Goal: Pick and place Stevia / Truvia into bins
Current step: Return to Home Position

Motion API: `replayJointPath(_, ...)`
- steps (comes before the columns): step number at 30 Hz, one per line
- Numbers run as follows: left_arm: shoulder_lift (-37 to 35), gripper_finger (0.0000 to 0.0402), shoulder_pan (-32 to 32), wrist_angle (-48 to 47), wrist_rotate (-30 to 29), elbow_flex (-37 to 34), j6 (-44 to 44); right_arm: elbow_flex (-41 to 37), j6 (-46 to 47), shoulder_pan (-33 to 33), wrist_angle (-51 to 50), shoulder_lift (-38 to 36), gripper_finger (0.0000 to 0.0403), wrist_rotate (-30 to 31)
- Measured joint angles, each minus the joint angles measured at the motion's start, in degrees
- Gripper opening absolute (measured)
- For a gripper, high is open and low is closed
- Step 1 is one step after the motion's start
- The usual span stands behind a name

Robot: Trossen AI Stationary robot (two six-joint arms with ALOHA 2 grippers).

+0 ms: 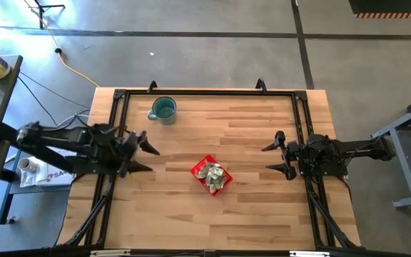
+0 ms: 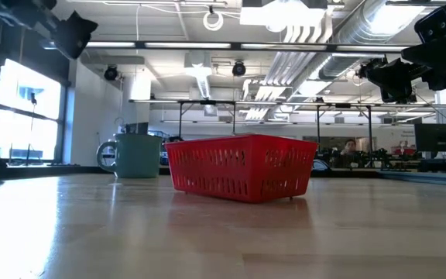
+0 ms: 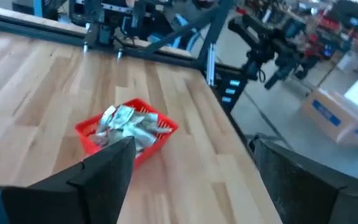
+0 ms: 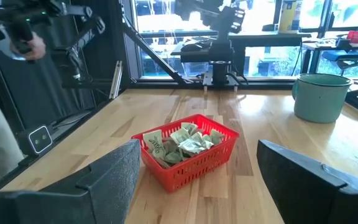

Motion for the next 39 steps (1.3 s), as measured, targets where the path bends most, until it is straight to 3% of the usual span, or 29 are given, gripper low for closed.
replayJointPath(2, -3.7, 0.0363, 3.8, -4.5, 3.7, 0.0, 2.6, 0.0, 0.0, 0.0, 0.0, 0.0, 0.0312, 0.0)
replayJointPath(6, -10.7, 0.0366, 9.0, -7.7, 4.7, -0.1, 3.3, 0.0, 0.0, 0.0, 0.0, 0.0, 0.0312, 0.0)
replayJointPath(14, -25.2, 0.0363, 10.6, -7.4, 5.6, -8.1, 1.3, 0.0, 0.0, 0.0, 0.0, 0.0, 0.0312, 0.0)
replayJointPath(17, -24.6, 0.0364, 10.6, -6.8, 4.1, -9.2, 1.6, 0.0, 0.0, 0.0, 0.0, 0.0, 0.0312, 0.0)
replayJointPath(25, -24.8, 0.0366, 10.6, -5.1, -6.4, -13.5, 7.4, 0.0, 0.0, 0.0, 0.0, 0.0, 0.0312, 0.0)
replayJointPath(39, -24.8, 0.0366, 10.6, -5.7, -6.4, -13.6, 4.4, 0.0, 0.0, 0.0, 0.0, 0.0, 0.0312, 0.0)
